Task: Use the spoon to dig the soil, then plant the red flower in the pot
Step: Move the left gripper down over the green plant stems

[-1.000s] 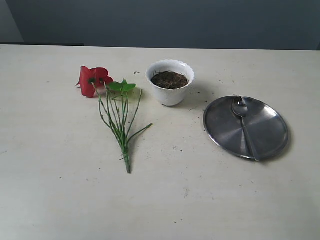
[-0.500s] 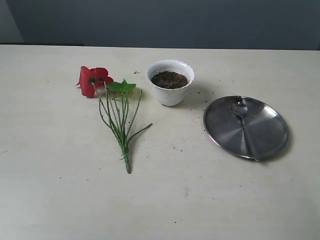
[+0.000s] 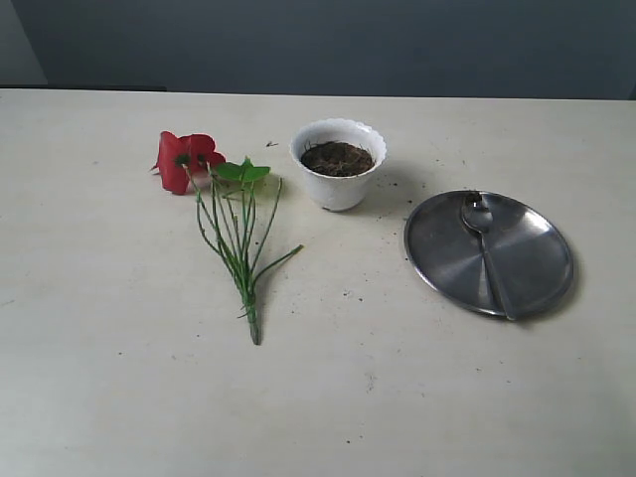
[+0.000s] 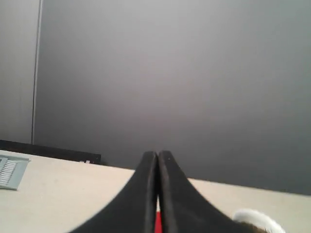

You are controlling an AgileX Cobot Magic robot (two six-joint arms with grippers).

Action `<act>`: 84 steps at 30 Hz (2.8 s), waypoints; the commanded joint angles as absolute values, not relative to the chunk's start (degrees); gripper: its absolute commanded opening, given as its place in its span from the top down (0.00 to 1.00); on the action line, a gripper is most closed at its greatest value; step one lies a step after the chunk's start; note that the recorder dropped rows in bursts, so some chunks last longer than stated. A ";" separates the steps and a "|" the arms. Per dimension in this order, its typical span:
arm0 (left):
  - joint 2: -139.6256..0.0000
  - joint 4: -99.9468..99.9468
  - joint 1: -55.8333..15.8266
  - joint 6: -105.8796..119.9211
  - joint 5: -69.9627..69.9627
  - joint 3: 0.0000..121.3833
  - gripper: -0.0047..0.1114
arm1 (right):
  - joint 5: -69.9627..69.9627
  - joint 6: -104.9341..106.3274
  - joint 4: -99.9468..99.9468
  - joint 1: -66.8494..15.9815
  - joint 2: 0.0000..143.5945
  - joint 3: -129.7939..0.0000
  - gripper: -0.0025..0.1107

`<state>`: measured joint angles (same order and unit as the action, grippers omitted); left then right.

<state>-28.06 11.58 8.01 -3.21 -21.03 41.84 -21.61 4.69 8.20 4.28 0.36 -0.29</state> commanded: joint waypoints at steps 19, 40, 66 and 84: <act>-61.67 46.07 7.69 38.48 -48.27 58.44 0.96 | -20.89 4.96 8.20 4.50 0.00 0.00 0.98; -68.82 26.35 -1.75 0.00 -41.76 59.01 0.95 | -20.75 4.96 8.20 4.50 0.00 0.00 0.98; -90.82 9.54 -13.03 -14.46 -48.11 68.25 0.95 | -20.76 4.96 8.31 4.50 0.00 0.00 0.98; -109.24 -1.63 -22.40 -26.79 -60.17 84.38 0.95 | -20.98 4.96 8.41 4.50 0.00 0.00 0.98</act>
